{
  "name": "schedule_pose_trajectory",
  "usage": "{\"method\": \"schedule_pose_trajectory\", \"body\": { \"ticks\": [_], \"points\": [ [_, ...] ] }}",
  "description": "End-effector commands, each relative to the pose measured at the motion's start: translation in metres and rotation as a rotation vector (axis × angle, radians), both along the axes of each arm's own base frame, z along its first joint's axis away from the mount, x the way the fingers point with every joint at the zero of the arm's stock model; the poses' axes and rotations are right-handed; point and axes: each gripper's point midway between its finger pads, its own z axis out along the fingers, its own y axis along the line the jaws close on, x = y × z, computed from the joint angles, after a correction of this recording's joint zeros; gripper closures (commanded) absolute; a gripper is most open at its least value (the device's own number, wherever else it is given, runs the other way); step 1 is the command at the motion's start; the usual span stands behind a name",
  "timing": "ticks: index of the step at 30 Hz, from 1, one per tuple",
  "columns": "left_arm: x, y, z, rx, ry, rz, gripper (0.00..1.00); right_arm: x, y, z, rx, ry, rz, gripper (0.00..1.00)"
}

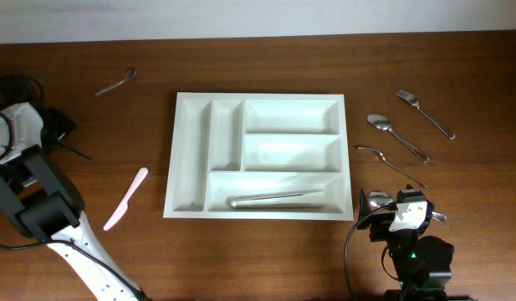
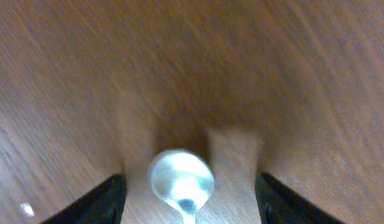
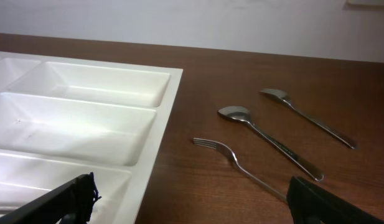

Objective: Pack container
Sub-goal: 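Move the left gripper back left over the small spoon, then grasp the small spoon by its bowl with the left gripper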

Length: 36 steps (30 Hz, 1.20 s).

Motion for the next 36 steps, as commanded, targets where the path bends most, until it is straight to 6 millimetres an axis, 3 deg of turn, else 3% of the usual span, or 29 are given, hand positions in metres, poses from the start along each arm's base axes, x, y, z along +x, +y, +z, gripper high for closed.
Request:
{"method": "schedule_pose_trajectory", "body": {
  "ticks": [1,4,8,15,21,27,33,36],
  "points": [
    [-0.0048,-0.0054,-0.0239,-0.044,0.032,-0.012,0.32,-0.0005,0.0036,-0.0017,0.000,-0.003,0.017,0.01],
    [-0.0045,-0.0052,-0.0276,-0.045,0.034,-0.012,0.33,-0.0005,0.0036,-0.0017,0.000,-0.003,0.017,0.01],
    [-0.0040,-0.0050,-0.0297,-0.045,0.033,-0.012,0.48,-0.0005,0.0036,-0.0017,-0.001,-0.003,0.017,0.01],
    [-0.0022,-0.0040,-0.0291,-0.041,0.026,-0.012,0.50,-0.0005,0.0036,-0.0017,0.000,-0.003,0.017,0.01],
    [-0.0020,-0.0039,-0.0289,-0.040,0.025,-0.012,0.72,-0.0005,0.0036,-0.0017,0.000,-0.003,0.017,0.01],
    [-0.0020,-0.0039,-0.0289,-0.040,0.025,-0.012,0.74,-0.0005,0.0036,-0.0017,-0.001,-0.003,0.017,0.01],
    [0.0000,-0.0073,-0.0292,-0.060,0.014,-0.019,0.96,-0.0005,0.0036,-0.0017,0.000,-0.003,0.017,0.01],
    [0.0024,-0.0113,-0.0296,-0.082,0.001,-0.026,0.98,-0.0005,0.0036,-0.0017,0.000,-0.003,0.017,0.01]
  ]
}}
